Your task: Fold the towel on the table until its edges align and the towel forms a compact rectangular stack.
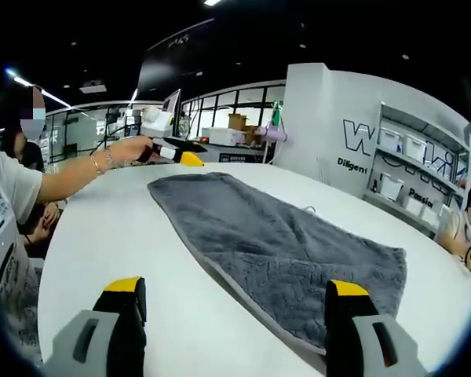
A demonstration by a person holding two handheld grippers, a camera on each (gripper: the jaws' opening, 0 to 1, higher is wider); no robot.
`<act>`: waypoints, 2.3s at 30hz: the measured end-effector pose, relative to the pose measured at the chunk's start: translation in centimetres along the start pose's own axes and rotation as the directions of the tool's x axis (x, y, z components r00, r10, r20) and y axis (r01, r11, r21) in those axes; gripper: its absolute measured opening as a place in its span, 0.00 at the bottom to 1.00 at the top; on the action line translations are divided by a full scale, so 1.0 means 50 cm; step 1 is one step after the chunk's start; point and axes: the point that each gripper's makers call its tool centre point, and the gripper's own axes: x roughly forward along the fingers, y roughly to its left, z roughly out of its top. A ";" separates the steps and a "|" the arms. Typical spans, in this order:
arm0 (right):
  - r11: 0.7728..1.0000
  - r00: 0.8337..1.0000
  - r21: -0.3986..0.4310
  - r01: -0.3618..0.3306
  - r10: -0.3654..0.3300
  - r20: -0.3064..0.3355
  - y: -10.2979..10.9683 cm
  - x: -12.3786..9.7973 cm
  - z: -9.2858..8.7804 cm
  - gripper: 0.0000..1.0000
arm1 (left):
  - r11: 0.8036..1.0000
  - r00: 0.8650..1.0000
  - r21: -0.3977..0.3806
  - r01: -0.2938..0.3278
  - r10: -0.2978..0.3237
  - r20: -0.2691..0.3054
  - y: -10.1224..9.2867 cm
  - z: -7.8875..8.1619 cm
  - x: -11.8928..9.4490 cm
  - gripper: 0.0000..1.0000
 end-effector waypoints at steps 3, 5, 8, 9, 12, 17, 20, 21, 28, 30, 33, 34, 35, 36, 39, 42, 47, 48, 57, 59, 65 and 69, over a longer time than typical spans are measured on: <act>1.000 1.000 0.006 0.007 -0.007 -0.002 -0.004 0.000 -0.002 0.99 | 0.996 0.996 -0.028 0.086 -0.085 0.028 -0.070 -0.005 -0.011 1.00; 1.000 1.000 0.009 0.012 -0.012 -0.002 -0.007 -0.001 -0.003 0.99 | 0.994 0.994 -0.037 0.107 -0.106 0.040 -0.099 -0.009 -0.018 1.00; 1.000 1.000 0.013 0.017 -0.017 -0.003 -0.010 -0.001 -0.004 0.99 | 0.989 0.989 -0.050 0.142 -0.141 0.034 -0.134 -0.017 -0.023 1.00; 1.000 1.000 0.015 0.018 -0.018 -0.003 -0.011 -0.002 -0.004 0.99 | 0.987 0.988 -0.056 0.150 -0.148 0.032 -0.142 -0.020 -0.025 1.00; 1.000 1.000 0.013 0.021 -0.022 0.000 -0.011 -0.004 -0.003 0.99 | 0.985 0.986 -0.060 0.162 -0.159 0.059 -0.155 -0.022 -0.032 1.00; 1.000 1.000 0.012 0.022 -0.023 0.004 -0.010 -0.005 -0.001 0.99 | 0.972 0.978 -0.105 0.209 -0.205 0.044 -0.177 -0.040 -0.030 1.00; 1.000 1.000 0.016 0.025 -0.025 0.002 -0.012 -0.006 -0.003 0.99 | 0.971 0.976 -0.102 0.218 -0.215 0.039 -0.182 -0.039 -0.032 1.00; 1.000 1.000 0.017 0.025 -0.025 0.000 -0.012 -0.005 -0.004 0.99 | 0.971 0.975 -0.094 0.219 -0.216 0.048 -0.182 -0.035 -0.033 1.00; 0.999 1.000 0.022 0.025 -0.024 -0.003 -0.012 -0.004 -0.005 0.99 | 0.958 0.969 -0.146 0.246 -0.240 0.054 -0.186 -0.035 -0.039 0.99; 0.999 1.000 0.026 0.026 -0.026 -0.001 -0.013 -0.005 -0.005 0.99 | 0.959 0.970 -0.146 0.244 -0.239 0.051 -0.188 -0.037 -0.040 0.99; 0.999 0.999 0.033 0.033 -0.033 -0.001 -0.020 -0.007 -0.006 0.99 | 0.963 0.972 -0.131 0.235 -0.231 0.045 -0.186 -0.037 -0.043 0.99; 0.999 0.999 0.035 0.035 -0.035 -0.001 -0.022 -0.007 -0.007 0.99 | 0.963 0.972 -0.130 0.235 -0.231 0.047 -0.184 -0.035 -0.044 0.99; 0.999 0.999 0.038 0.038 -0.038 -0.002 -0.025 -0.008 -0.008 0.99 | 0.963 0.971 -0.131 0.237 -0.233 0.048 -0.184 -0.034 -0.045 0.99; 0.998 0.999 0.041 0.042 -0.042 -0.001 -0.029 -0.009 -0.008 0.99 | 0.962 0.971 -0.133 0.239 -0.234 0.051 -0.186 -0.033 -0.046 0.99; 0.997 0.998 0.054 0.064 -0.065 0.012 -0.046 -0.022 -0.005 0.99 | 0.962 0.970 -0.131 0.241 -0.237 0.051 -0.183 -0.031 -0.046 0.99; 0.992 0.994 0.078 0.101 -0.105 0.041 -0.072 -0.043 0.002 0.99 | 0.961 0.970 -0.131 0.244 -0.239 0.047 -0.186 -0.033 -0.047 0.99; 0.976 0.979 0.115 0.185 -0.193 0.058 -0.129 -0.088 -0.007 0.99 | 0.961 0.968 -0.124 0.249 -0.245 0.047 -0.189 -0.032 -0.048 0.99; 0.974 0.977 0.117 0.196 -0.203 0.060 -0.137 -0.092 -0.010 0.99 | 0.961 0.968 -0.124 0.249 -0.245 0.047 -0.190 -0.031 -0.048 0.99; 0.920 0.917 0.039 0.390 -0.384 -0.108 -0.219 -0.152 -0.085 0.89 | 0.961 0.968 -0.119 0.251 -0.247 0.041 -0.189 -0.033 -0.048 0.98; 0.903 0.893 0.017 0.430 -0.422 -0.154 -0.234 -0.165 -0.105 0.80 | 0.960 0.967 -0.118 0.253 -0.251 0.039 -0.190 -0.034 -0.048 0.98; 0.873 0.848 0.010 0.488 -0.471 -0.242 -0.262 -0.182 -0.158 0.80 | 0.960 0.966 -0.113 0.257 -0.255 0.038 -0.191 -0.032 -0.050 0.98; 0.867 0.840 0.024 0.498 -0.475 -0.264 -0.270 -0.179 -0.174 0.75 | 0.959 0.966 -0.113 0.259 -0.257 0.034 -0.192 -0.034 -0.050 0.97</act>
